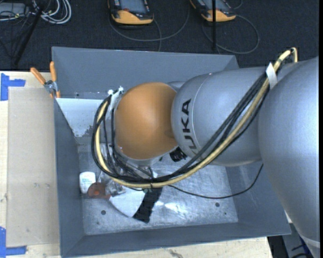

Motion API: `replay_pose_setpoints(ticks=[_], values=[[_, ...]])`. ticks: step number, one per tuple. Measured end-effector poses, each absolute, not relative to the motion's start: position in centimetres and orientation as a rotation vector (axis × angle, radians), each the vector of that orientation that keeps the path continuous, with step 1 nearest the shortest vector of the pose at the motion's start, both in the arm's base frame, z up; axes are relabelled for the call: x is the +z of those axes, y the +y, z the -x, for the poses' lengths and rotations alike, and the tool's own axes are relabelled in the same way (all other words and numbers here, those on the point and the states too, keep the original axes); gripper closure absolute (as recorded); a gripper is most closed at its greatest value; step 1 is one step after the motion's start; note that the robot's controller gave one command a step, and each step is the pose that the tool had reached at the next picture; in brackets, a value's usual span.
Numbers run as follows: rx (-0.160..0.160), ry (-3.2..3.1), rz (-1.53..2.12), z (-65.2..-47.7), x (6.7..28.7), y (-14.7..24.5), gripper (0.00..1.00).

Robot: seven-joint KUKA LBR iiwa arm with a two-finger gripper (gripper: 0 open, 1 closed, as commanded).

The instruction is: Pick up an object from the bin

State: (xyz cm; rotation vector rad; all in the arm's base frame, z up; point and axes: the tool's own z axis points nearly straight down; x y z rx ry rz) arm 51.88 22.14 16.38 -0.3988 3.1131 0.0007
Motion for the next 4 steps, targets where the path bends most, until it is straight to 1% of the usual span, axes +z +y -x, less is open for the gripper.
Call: replay_pose_setpoints(ticks=[1,2,3,4], values=[[-0.001,3.117,0.406,-51.2,17.2,22.2,1.00],[0.001,3.120,0.363,-52.4,25.5,22.8,1.00],[0.001,3.120,0.361,-52.4,25.5,22.8,1.00],[0.000,3.020,0.875,-49.7,15.8,23.1,0.00]])
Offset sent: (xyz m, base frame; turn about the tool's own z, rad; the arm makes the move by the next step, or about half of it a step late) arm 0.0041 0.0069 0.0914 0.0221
